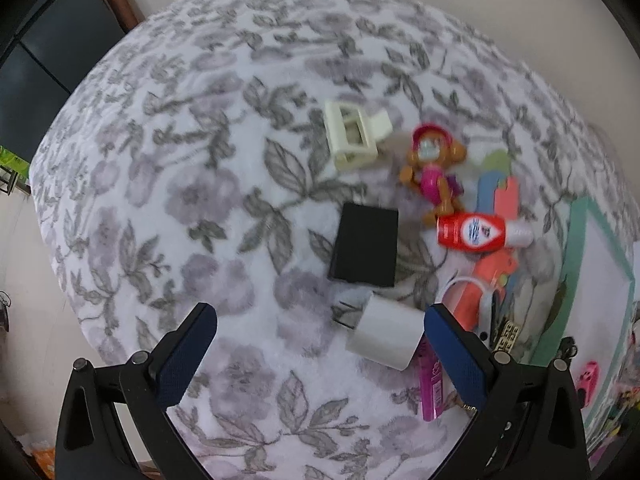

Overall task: Organize rigid objects
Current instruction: 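Move both tools back from the tray to the pile of items, then grasp the gold patterned bar with the right tool while the left grasps the white plug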

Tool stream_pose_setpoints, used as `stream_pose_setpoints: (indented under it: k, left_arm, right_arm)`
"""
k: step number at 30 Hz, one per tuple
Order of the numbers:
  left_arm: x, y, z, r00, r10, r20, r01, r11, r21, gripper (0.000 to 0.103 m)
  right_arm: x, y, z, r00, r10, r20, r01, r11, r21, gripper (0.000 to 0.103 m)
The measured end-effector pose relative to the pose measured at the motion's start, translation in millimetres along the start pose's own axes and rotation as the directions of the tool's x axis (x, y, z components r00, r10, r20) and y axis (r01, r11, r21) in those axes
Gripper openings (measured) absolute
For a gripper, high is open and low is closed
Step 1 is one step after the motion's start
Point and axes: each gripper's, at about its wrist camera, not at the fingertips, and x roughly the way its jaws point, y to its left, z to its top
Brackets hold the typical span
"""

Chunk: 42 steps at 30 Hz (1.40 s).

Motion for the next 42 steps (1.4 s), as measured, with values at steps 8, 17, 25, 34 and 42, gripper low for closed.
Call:
stream_pose_setpoints:
  k: [8,17,25,34,42]
  left_arm:
    - [24,-12,-2,0.999,-0.010,-0.044,0.011,0.999,0.035,0.103]
    - [57,-17,-1,0.996,-0.040,-0.081,0.041,0.999,0.012,0.103]
    - [70,-18,-2,0.998,-0.025,-0.064,0.026,1.000,0.009,0.102]
    - [71,-20,1,0.998,-0.038,-0.044,0.040,0.998,0.053,0.072]
    - [62,-30,1,0.999,-0.047,-0.028,0.049,0.995,0.085,0.046]
  right_arm:
    - [18,5,-5,0.998,-0.016,-0.065,0.015,1.000,-0.022,0.051]
    - [30,2,-9,0.994,-0.048,-0.098,0.045,0.998,-0.036,0.049]
    - [37,12,-5,0.992,-0.082,-0.091,0.076,0.995,-0.069,0.049]
    - [41,16,0,0.992,-0.089,-0.086,0.084,0.995,-0.061,0.045]
    - [37,8,1,0.991,-0.107,-0.080,0.103,0.993,-0.053,0.025]
